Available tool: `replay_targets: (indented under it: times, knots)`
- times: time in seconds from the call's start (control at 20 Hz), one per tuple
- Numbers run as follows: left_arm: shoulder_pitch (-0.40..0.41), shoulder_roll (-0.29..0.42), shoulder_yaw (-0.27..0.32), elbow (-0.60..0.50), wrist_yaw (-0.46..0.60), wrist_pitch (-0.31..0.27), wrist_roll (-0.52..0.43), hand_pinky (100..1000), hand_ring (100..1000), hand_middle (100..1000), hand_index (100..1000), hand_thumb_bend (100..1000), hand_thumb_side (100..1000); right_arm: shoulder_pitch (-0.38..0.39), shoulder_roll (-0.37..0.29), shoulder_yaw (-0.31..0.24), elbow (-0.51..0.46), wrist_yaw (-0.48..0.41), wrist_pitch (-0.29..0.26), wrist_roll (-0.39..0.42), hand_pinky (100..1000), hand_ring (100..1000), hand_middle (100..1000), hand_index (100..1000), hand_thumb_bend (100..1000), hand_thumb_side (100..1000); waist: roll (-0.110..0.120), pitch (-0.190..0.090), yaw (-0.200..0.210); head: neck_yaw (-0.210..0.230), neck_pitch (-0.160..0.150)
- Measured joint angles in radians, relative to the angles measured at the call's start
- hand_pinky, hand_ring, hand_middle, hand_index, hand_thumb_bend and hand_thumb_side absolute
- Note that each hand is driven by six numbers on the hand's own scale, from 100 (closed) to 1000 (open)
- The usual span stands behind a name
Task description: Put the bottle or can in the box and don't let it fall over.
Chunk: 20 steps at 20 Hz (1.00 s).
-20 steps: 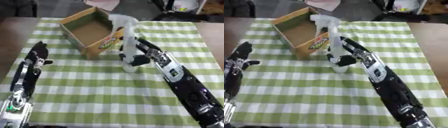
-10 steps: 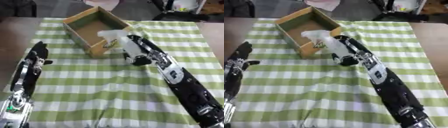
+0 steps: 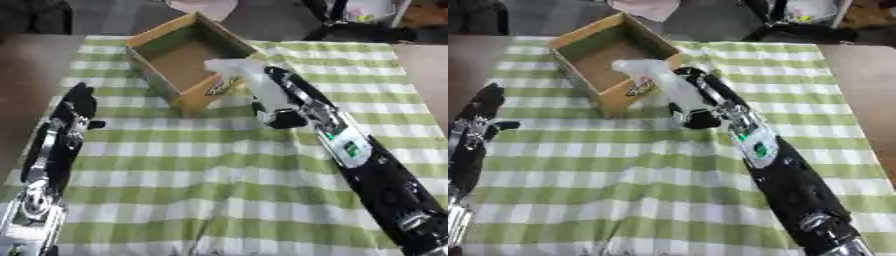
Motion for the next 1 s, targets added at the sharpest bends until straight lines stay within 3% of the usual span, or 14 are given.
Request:
replay_targets:
  times: [0.3,0.5,0.7,1.0]
  knots:
    - [0.000,0.000,0.000,0.000,0.003,0.000,0.000,726,1000,1000,903,453,833,-0.057,-0.041,0.000,-0.058,-0.070,0.029,0.007,868,809,902,446,100,100,-0.002,0.000,0.015,-0.007,-0.002]
    - [-0.018,-0.001,-0.002,0.000,0.006,-0.002,-0.003,726,1000,1000,903,453,830,-0.105,-0.069,-0.013,-0.067,-0.080,0.042,-0.001,873,814,901,445,100,100,-0.006,0.009,0.059,-0.044,-0.022]
    - [-0.042,-0.001,-0.018,-0.001,0.011,-0.004,-0.016,727,1000,1000,903,453,829,-0.155,-0.095,-0.037,-0.054,-0.078,0.051,-0.017,880,820,904,447,100,100,-0.007,0.021,0.126,-0.108,-0.054]
    - [-0.094,-0.004,-0.054,-0.006,0.024,-0.006,-0.053,728,1000,1000,904,454,827,-0.216,-0.126,-0.099,0.008,-0.063,0.053,-0.069,890,827,911,453,100,100,-0.029,0.048,0.265,-0.239,-0.108]
